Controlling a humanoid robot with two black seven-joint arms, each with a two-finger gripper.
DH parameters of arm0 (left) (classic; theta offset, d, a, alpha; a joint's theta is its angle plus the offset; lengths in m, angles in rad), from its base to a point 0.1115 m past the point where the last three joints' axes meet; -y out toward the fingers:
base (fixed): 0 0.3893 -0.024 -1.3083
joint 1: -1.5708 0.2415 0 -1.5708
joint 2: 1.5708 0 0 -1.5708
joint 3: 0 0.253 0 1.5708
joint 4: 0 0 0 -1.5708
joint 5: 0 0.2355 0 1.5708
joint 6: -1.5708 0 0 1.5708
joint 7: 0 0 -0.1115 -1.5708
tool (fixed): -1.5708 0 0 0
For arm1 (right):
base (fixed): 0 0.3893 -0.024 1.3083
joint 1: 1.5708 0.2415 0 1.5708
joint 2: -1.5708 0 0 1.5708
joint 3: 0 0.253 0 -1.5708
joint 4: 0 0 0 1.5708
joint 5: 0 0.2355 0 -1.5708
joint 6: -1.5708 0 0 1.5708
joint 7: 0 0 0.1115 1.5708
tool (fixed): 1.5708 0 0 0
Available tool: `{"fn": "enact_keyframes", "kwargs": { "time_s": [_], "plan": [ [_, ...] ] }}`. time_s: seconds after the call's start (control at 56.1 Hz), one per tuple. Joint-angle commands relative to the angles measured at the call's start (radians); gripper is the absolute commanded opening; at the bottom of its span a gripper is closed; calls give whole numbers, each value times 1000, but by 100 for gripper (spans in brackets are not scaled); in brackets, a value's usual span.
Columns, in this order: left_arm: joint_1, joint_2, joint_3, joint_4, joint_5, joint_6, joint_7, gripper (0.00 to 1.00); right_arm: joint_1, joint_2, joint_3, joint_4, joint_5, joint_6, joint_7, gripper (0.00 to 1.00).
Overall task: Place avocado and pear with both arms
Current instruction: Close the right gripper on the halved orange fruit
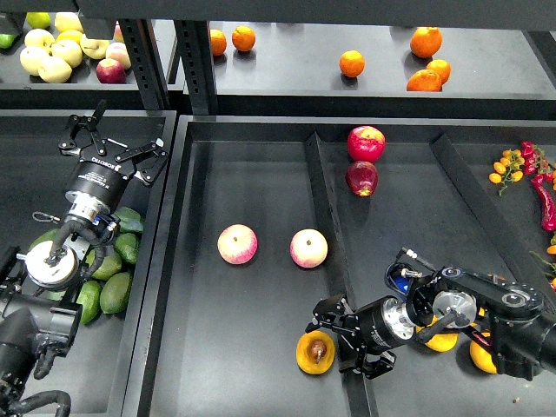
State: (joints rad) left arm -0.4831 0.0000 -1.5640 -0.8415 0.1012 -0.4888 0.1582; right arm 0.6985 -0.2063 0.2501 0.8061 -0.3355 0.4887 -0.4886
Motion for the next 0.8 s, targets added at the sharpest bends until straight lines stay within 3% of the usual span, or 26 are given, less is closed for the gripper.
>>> {"fn": "enact_keyframes", "kwargs": {
  "time_s": [0.0, 0.445, 0.784],
  "plan": [
    [0, 0, 2, -2, 0, 0, 1, 99, -11, 8, 9, -8, 13, 0, 0, 86],
    [0, 0, 4, -1, 0, 0, 1, 99, -19, 28, 5, -31, 9, 0, 0, 82],
    [0, 0, 5, -2, 2, 0, 1, 99, -21, 28, 8, -41, 41, 0, 0, 60]
  ]
}}
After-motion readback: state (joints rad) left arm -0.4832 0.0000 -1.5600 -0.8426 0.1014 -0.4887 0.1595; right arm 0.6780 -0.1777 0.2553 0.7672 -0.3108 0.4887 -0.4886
